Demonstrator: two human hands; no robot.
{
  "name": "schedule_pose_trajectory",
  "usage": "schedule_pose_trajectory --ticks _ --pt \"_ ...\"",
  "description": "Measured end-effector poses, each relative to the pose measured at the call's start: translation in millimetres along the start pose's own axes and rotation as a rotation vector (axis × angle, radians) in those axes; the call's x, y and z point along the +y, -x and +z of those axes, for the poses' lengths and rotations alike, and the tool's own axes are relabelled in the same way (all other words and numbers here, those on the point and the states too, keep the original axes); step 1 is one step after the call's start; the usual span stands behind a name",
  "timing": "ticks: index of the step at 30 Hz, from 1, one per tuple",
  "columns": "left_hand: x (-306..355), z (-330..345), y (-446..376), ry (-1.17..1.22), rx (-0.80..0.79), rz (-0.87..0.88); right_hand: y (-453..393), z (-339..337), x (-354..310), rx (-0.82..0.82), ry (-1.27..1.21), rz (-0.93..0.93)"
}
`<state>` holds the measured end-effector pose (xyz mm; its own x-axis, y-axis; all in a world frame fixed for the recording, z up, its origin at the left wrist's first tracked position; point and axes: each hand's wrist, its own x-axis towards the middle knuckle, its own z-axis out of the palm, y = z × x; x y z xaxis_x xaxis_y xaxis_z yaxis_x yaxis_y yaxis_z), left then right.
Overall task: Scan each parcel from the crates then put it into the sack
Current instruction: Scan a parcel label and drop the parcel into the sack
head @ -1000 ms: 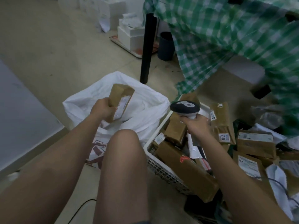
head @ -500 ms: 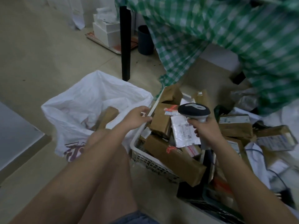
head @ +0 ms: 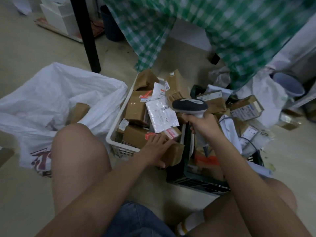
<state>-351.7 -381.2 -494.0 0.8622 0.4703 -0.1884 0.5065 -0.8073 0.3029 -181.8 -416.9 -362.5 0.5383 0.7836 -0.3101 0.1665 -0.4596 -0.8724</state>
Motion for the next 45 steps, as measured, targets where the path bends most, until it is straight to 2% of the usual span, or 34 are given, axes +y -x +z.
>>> schedule_pose_trajectory --ticks 3,8,13,16,19,22,27,30,41,45 --pt "-3.7 -3.7 -2.2 -0.102 0.084 0.022 0.5 -3.6 2.8 0.009 -0.015 -0.008" --pt "-6.6 7.3 0.6 -0.155 -0.006 0.014 3.8 -3.5 0.8 -0.002 -0.028 -0.009" --pt "6.4 10.8 -4.4 -0.199 0.068 -0.035 7.0 -8.2 0.8 0.010 -0.063 -0.018" --pt "-1.2 -12.4 7.4 0.048 0.135 -0.098 8.5 -10.8 0.8 0.029 -0.130 -0.018" --pt "-16.2 -44.3 25.1 0.549 0.410 -0.286 8.4 -10.6 -2.3 0.061 -0.178 -0.035" --pt "-28.4 -69.8 38.4 0.947 0.662 -0.461 7.5 -8.5 -9.2 0.083 -0.233 -0.029" --pt "-28.1 -89.7 46.9 1.420 0.737 -0.547 2.9 5.0 -8.2 0.061 -0.253 -0.027" --pt "-27.8 -93.9 46.8 1.574 0.780 -0.561 4.4 17.3 -11.3 -0.001 -0.225 -0.056" --pt "-29.7 -114.4 43.6 1.879 0.818 -0.483 4.4 28.2 -19.5 -0.434 -0.024 -0.103" --pt "-28.1 -118.6 36.1 1.968 0.823 -0.492 0.5 27.8 -21.5 -0.447 0.021 -0.163"
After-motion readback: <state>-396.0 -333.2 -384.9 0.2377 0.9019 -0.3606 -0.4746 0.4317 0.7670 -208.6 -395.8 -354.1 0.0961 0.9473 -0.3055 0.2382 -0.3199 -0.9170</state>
